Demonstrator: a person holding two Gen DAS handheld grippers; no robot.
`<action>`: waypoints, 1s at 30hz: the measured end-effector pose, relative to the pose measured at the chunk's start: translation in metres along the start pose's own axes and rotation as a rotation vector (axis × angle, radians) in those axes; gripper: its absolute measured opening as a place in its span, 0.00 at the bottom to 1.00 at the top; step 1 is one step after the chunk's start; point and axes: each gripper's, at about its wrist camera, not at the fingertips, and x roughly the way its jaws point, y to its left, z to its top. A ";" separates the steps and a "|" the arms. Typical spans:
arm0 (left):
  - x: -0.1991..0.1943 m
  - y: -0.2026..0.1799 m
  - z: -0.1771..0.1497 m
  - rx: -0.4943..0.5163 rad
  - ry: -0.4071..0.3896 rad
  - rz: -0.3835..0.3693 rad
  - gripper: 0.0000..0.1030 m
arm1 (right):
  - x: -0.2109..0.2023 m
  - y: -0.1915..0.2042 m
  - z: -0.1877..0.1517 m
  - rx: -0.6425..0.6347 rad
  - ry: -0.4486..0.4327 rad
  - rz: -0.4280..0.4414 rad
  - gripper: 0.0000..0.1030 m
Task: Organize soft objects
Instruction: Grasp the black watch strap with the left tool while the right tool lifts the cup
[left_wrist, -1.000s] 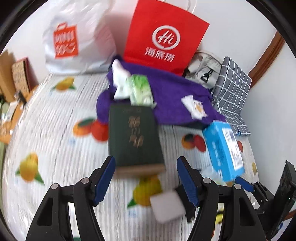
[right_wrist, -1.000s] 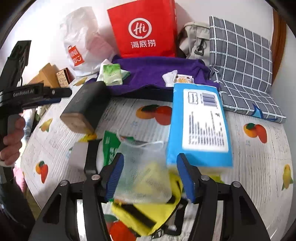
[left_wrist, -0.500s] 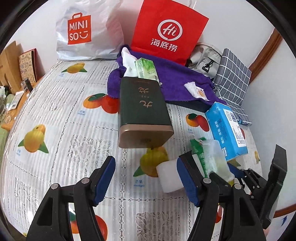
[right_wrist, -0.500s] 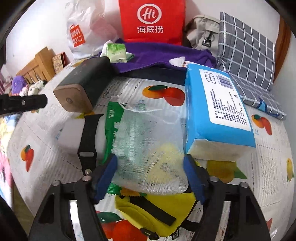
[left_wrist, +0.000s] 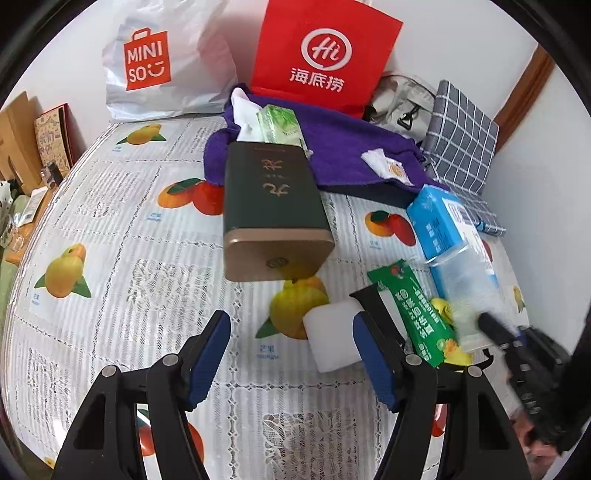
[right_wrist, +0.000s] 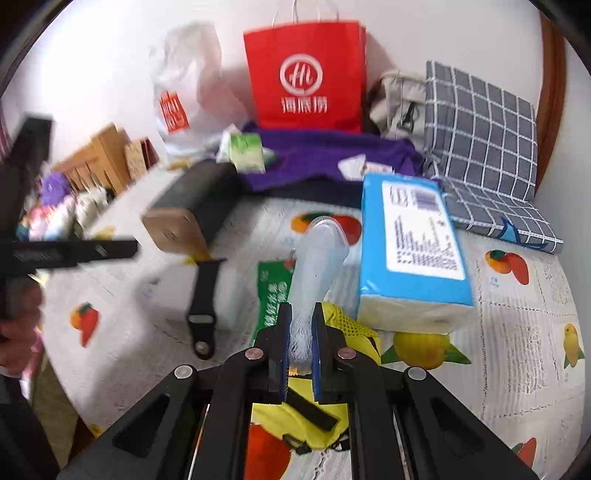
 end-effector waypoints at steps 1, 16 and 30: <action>0.002 -0.002 -0.002 0.004 0.005 0.006 0.65 | -0.004 -0.001 0.000 0.002 -0.008 -0.003 0.09; 0.020 -0.064 -0.046 0.109 0.112 -0.024 0.65 | -0.047 -0.038 -0.033 0.047 -0.067 -0.021 0.09; 0.054 -0.079 -0.044 -0.016 0.109 -0.096 0.18 | -0.041 -0.062 -0.059 0.100 -0.026 -0.010 0.09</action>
